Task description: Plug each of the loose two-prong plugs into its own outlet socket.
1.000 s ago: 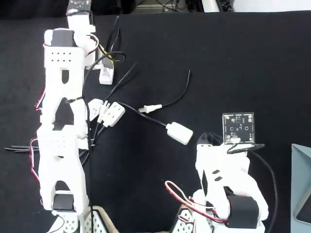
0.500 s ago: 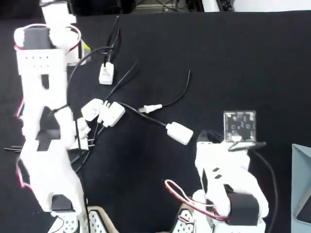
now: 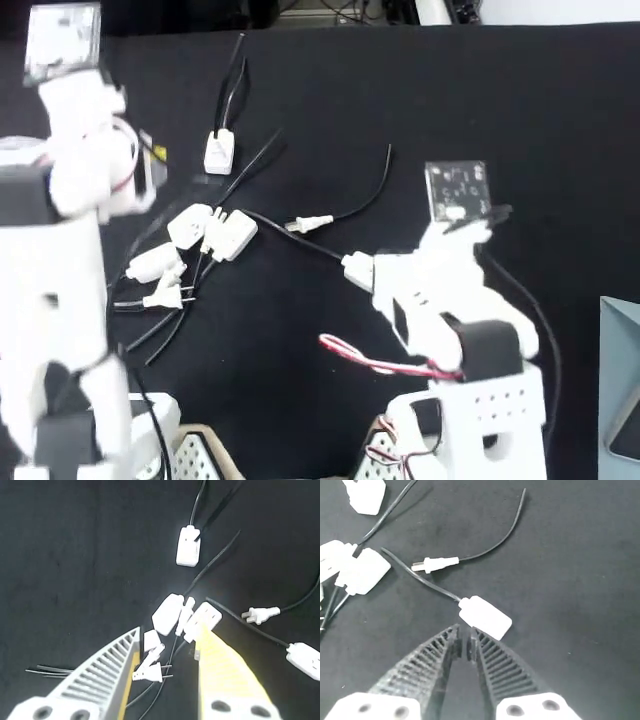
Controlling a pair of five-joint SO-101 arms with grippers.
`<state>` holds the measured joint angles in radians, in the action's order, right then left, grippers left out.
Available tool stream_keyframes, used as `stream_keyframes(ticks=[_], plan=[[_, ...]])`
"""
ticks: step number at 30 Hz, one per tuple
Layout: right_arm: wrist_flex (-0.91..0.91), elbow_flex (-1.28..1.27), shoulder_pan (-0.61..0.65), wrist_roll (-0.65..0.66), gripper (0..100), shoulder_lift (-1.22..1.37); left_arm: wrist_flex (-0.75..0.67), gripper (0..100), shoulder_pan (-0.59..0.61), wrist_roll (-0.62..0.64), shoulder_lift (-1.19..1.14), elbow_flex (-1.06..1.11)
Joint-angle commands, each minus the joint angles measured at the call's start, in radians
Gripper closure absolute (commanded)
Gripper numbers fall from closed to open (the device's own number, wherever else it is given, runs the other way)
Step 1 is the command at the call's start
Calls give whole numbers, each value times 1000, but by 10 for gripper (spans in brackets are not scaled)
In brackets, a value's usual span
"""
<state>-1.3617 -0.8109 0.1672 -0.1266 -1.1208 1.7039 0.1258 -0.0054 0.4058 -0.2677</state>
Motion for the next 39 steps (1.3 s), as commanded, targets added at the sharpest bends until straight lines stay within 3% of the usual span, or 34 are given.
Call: stream_keyframes(ticks=[1,8,13,16,26,33,39], plan=[[60,58,64,-18,966,88,-140,816,10,8,264,312],[160,58,71,-209,956,228,-397,816,8,12,565,848],[281,64,80,-325,813,386,-542,816,8,91,738,1129],[367,76,120,-397,787,498,-628,816,8,109,825,1242],[531,289,232,-647,798,932,-678,815,8,103,962,1386],[526,484,255,-732,800,1182,-678,815,10,103,971,1415],[526,516,267,-790,800,1245,-678,815,10,103,971,1420]])
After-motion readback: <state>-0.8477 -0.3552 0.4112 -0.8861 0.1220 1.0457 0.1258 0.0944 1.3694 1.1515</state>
